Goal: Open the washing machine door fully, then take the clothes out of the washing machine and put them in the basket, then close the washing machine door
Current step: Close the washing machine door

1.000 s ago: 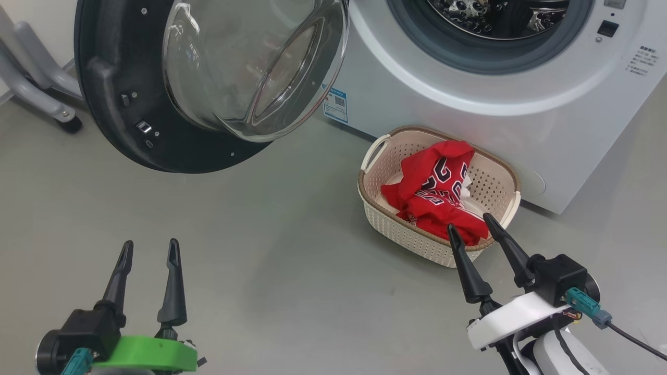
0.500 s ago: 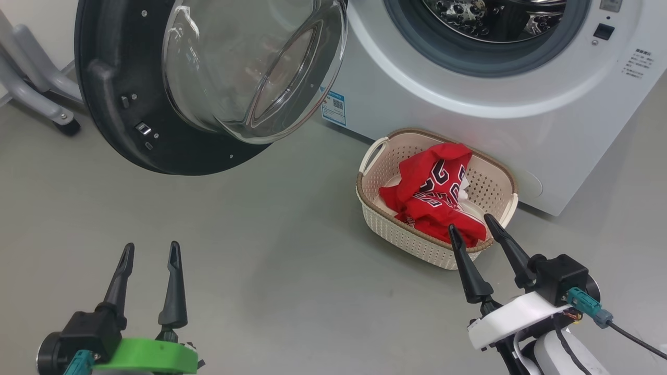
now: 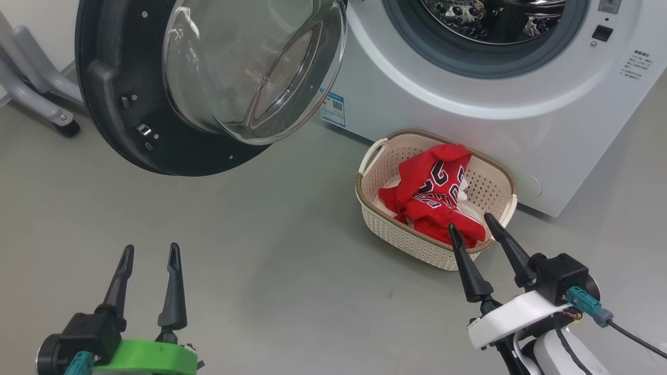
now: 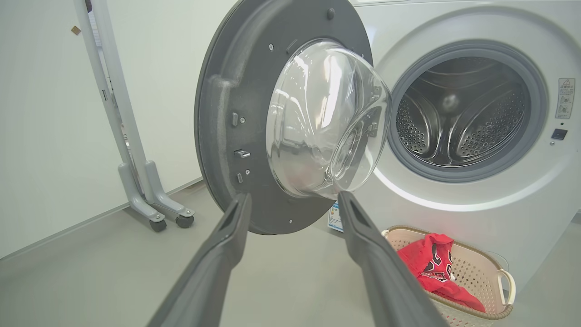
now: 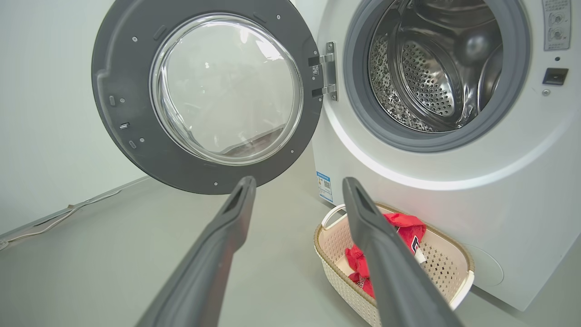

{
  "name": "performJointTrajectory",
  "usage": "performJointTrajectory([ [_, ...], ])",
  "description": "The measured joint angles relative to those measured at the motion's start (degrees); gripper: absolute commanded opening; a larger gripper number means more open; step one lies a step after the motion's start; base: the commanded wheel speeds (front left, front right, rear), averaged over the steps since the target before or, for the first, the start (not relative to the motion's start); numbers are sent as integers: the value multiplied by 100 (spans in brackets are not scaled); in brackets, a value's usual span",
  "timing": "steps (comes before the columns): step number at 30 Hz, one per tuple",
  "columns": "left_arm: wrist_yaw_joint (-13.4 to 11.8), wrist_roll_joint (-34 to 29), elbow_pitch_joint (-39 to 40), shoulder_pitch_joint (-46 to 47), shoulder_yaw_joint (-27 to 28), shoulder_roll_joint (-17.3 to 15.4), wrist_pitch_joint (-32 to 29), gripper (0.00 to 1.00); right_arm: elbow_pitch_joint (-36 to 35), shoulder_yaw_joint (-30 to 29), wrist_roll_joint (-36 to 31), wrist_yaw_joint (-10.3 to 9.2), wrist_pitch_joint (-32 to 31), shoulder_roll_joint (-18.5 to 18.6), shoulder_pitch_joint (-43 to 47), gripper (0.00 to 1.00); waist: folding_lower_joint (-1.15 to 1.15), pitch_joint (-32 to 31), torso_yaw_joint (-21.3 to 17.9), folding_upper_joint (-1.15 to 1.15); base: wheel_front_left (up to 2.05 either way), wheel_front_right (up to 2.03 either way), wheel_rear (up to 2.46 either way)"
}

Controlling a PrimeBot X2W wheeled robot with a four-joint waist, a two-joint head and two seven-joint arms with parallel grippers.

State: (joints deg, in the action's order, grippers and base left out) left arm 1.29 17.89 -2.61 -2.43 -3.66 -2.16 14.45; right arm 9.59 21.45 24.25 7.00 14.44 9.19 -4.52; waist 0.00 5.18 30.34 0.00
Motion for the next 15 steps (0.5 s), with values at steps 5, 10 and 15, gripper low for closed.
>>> performJointTrajectory([
  [5, 0, -1, -10, -4, 19, 0, 0, 100, 0, -7, 0, 0, 0, -5, 0, 100, 0, -1, -1, 0, 0, 0, 0],
  [10, 0, -1, -11, -5, 25, 0, 0, 100, 1, -10, 0, 0, 0, -5, 0, 100, 0, 11, -1, 0, 0, 0, 0],
  [15, 0, -9, -30, -14, 13, 0, 0, 0, -1, -14, 0, 0, 0, -5, 0, 100, 0, 25, 0, 0, 0, 0, 0],
])
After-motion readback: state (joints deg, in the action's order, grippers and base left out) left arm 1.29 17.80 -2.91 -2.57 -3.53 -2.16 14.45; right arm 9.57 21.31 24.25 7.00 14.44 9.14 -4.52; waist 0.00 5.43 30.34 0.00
